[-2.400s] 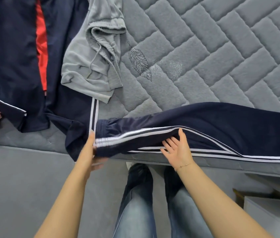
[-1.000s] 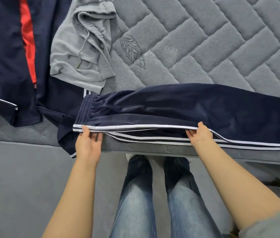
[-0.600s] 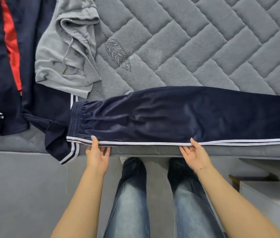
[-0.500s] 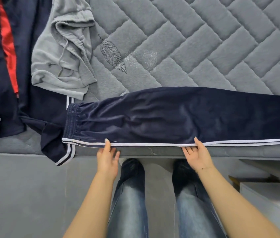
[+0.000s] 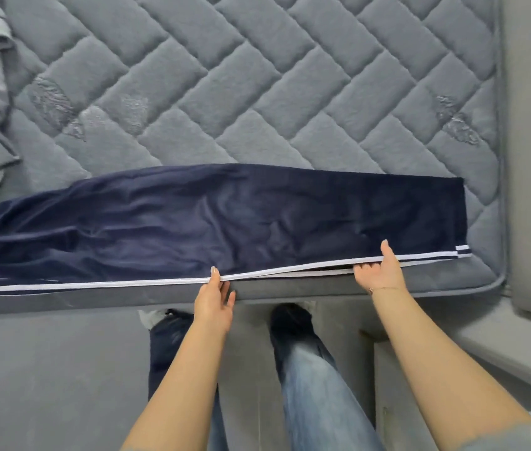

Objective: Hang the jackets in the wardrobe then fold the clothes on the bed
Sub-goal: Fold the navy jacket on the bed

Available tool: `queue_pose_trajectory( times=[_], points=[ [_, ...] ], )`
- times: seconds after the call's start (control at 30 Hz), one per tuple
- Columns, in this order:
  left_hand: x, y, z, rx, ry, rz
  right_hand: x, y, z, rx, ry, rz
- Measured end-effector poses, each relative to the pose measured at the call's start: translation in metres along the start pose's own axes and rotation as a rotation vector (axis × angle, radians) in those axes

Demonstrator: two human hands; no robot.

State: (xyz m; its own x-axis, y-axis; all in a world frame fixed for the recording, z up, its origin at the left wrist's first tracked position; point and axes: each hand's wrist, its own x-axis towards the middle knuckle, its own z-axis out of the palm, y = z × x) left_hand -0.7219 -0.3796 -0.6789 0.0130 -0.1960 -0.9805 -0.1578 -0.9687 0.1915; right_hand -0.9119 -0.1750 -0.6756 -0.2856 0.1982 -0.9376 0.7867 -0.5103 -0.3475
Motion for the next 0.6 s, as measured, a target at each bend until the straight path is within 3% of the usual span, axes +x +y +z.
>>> queue_pose_trajectory(
  times=[0.3,0.6],
  points=[
    [-0.015,-0.077,0.074,0.114,0.034,-0.035,0.055,-0.111,-0.068,-0.109,0.015,-0.098],
    [-0.009,-0.069,0.070,0.023,0.142,0.044,0.068,-0.117,-0.083,-0.247,-0.150,0.038]
  ],
)
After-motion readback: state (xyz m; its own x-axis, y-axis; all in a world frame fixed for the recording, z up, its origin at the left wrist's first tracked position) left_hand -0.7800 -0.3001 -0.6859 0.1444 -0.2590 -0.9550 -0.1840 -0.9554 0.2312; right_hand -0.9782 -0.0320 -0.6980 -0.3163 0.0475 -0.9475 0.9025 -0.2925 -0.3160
